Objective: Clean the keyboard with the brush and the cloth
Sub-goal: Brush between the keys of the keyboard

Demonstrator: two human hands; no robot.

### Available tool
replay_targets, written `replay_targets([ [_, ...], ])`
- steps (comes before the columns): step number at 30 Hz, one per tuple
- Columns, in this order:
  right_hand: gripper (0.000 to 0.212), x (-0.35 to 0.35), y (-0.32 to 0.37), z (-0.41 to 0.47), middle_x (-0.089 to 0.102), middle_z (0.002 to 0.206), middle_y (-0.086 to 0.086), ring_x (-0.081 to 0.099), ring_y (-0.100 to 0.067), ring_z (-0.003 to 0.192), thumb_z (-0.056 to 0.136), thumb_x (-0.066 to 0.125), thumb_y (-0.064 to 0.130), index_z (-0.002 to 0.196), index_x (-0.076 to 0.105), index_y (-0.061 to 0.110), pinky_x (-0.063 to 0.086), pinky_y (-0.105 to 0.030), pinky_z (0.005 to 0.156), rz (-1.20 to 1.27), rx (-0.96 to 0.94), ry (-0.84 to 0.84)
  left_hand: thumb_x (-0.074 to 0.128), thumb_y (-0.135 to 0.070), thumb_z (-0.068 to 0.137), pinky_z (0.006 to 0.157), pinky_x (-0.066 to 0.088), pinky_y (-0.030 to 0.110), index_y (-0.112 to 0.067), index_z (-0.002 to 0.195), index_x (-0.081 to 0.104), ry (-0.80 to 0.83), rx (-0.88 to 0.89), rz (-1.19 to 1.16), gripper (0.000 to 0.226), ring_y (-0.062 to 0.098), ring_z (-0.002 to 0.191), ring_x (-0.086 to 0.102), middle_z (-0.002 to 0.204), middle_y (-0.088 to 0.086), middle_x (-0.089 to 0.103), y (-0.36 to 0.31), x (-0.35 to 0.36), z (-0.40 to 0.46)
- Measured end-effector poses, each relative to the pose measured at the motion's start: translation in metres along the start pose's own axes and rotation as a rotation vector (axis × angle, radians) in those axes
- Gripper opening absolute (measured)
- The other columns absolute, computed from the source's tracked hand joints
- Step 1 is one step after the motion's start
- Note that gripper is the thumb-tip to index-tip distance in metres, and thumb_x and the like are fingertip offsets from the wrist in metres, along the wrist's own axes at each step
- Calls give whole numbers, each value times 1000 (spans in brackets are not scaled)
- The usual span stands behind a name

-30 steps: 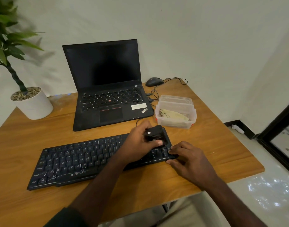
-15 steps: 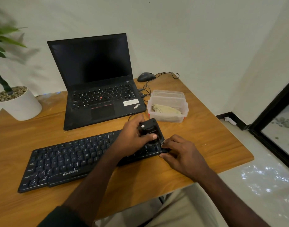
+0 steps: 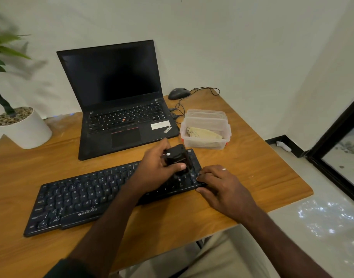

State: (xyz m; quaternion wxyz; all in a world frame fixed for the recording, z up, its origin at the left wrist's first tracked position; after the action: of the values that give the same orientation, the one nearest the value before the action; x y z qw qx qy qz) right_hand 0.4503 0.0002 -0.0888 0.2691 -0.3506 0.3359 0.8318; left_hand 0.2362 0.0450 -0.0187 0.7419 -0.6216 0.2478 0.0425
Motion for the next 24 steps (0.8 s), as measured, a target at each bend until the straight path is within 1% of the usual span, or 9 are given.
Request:
replay_targets([
  [4,24,0,-4,-1,65,108,-2,59,-18,99,89,76,28,107,71,12,51,-33,83,-4,38,2,80,-7,80,57,44,10,-33,84,46,-74,133,13,43,-6,69,61,81,-13,59,-7,34,12],
  [8,25,-2,-6,-3,64,108,3,58,-14,100,86,79,27,107,72,15,52,-33,83,29,117,-28,77,-6,83,68,59,26,-24,89,48,-182,73,-130,34,8,88,69,96,-1,64,-2,27,15],
  [10,23,-1,-4,-2,63,108,3,57,-14,100,88,76,29,107,71,15,52,-32,83,24,107,-23,74,-4,84,66,59,24,-14,94,49,-236,28,-174,29,9,89,70,100,2,65,2,12,11],
  [12,24,-1,-4,-1,63,108,3,57,-14,100,90,71,33,107,71,15,52,-32,82,10,103,-13,73,-4,85,64,58,23,-6,97,48,-200,1,-179,28,13,90,71,103,5,65,4,4,7],
  [15,23,-1,-4,0,63,106,1,57,-16,98,90,73,31,105,71,15,52,-33,80,-18,96,-3,76,-8,83,65,59,26,-16,92,49,-66,9,-113,30,12,87,70,99,2,66,1,18,4],
  [17,22,0,-5,0,63,105,0,57,-17,97,89,75,29,105,70,15,53,-35,79,-28,101,-3,79,-11,81,69,60,30,-30,89,50,-60,67,-85,36,13,87,68,94,-3,66,-5,36,8],
  [18,22,1,-6,-1,62,105,0,57,-17,96,89,75,29,106,70,15,53,-36,78,-24,105,0,79,-13,80,73,61,37,-35,88,51,-72,101,-98,38,16,90,68,94,-4,66,-8,44,10],
  [21,25,2,-8,-3,62,105,0,56,-17,97,89,73,33,106,70,15,52,-37,80,-2,105,8,78,-15,79,76,58,52,-30,94,54,-122,164,-174,32,24,91,69,92,-3,68,-14,50,12],
  [24,34,1,-4,-2,63,112,0,57,-17,104,89,73,40,110,70,14,52,-35,86,-28,83,26,76,-13,82,77,61,48,-28,94,53,-151,138,-232,30,25,96,70,99,1,68,-11,29,-1],
])
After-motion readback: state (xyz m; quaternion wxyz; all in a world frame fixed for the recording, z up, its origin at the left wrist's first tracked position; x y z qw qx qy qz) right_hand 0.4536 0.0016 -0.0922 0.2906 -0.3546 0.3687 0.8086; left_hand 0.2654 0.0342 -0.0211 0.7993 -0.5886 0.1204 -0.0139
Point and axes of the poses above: each hand's wrist, its own z-axis towards the middle knuckle, its own x-axis out of the palm, y = z × x, the point moved 2 cm from there along z, towards the middle knuckle
